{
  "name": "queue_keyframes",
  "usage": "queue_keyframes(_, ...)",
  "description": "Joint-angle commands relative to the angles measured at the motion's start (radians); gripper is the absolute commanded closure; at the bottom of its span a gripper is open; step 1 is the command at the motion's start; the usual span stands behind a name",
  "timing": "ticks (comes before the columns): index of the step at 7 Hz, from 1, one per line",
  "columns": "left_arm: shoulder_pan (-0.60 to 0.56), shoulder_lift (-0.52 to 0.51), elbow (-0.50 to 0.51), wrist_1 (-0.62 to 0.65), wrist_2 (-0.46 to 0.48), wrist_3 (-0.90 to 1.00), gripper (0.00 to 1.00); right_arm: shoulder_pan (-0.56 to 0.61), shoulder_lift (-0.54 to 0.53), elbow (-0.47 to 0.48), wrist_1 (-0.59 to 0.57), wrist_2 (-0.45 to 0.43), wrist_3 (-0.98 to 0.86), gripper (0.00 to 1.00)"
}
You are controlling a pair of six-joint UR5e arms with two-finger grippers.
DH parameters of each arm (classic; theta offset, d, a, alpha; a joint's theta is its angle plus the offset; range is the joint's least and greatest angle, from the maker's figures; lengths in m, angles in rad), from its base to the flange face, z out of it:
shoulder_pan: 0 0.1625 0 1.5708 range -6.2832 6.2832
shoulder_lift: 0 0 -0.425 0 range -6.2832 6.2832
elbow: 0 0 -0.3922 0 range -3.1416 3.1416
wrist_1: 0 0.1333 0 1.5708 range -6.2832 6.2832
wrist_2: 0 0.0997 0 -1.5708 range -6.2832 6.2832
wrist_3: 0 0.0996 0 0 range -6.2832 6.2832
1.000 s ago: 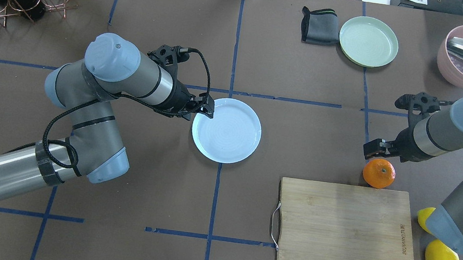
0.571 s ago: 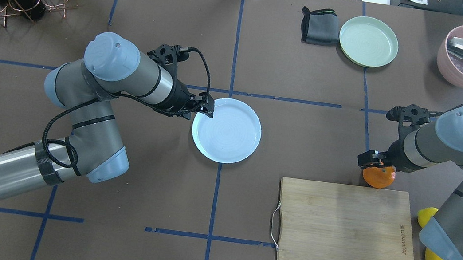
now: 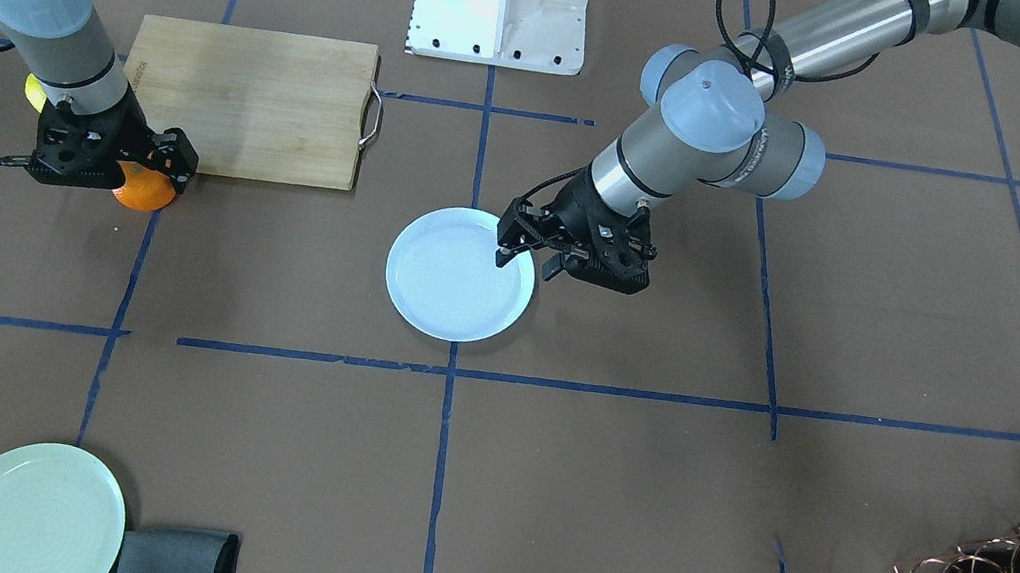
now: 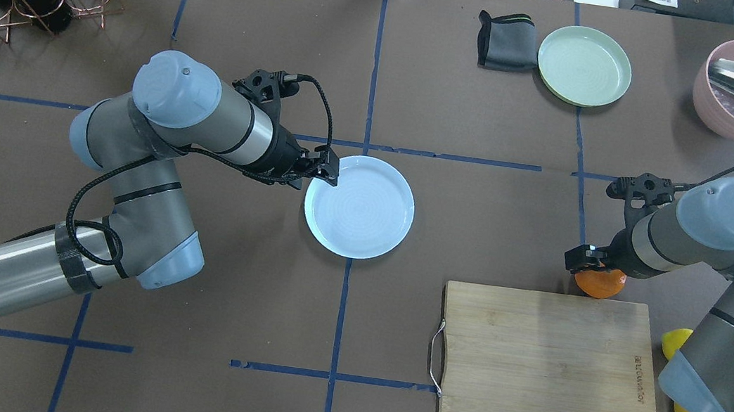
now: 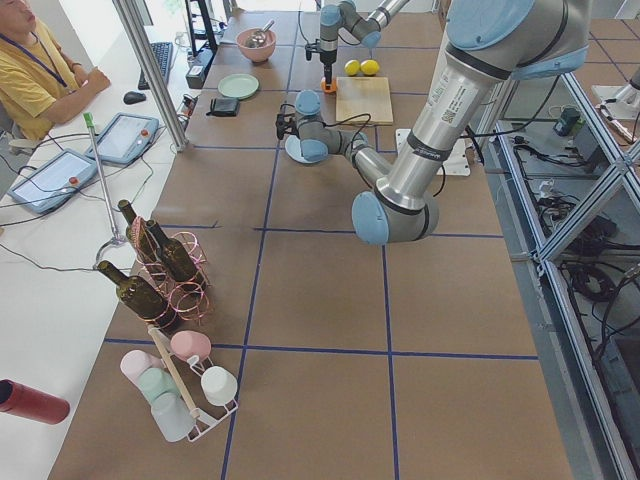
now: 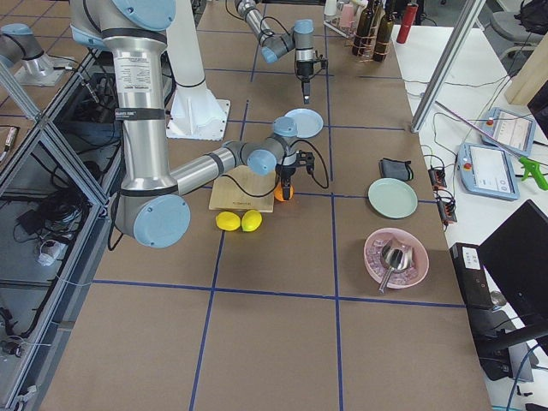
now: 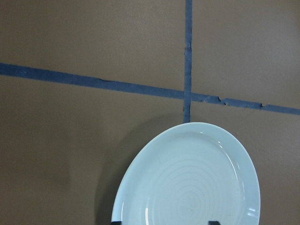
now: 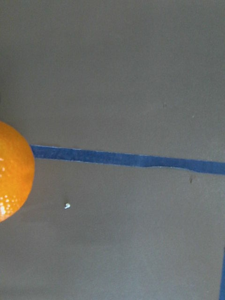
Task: Pick orange to plate
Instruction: 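Close the right gripper on the orange and lift it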
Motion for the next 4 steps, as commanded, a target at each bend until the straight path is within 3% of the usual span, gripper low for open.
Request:
queue_keyframes(1, -0.001, 0.0, 0.0, 0.0, 0.0, 0.0, 0.31, -0.004, 0.001, -0.015, 0.0, 0.0, -0.001, 0.0)
queue_keyframes(2, -0.001, 0.0, -0.003, 0.0, 0.0, 0.0, 0.31, -0.006, 0.003, -0.022, 0.0, 0.0, 0.001, 0.0)
queue_keyframes(3, -0.002, 0.0, -0.008, -0.003, 0.0, 0.0, 0.31, -0.007, 0.003, -0.022, 0.0, 0.0, 0.003, 0.15)
queue_keyframes(4, -0.004, 0.0, -0.008, 0.0, 0.0, 0.0, 0.31, -0.009, 0.003, -0.022, 0.0, 0.0, 0.004, 0.43)
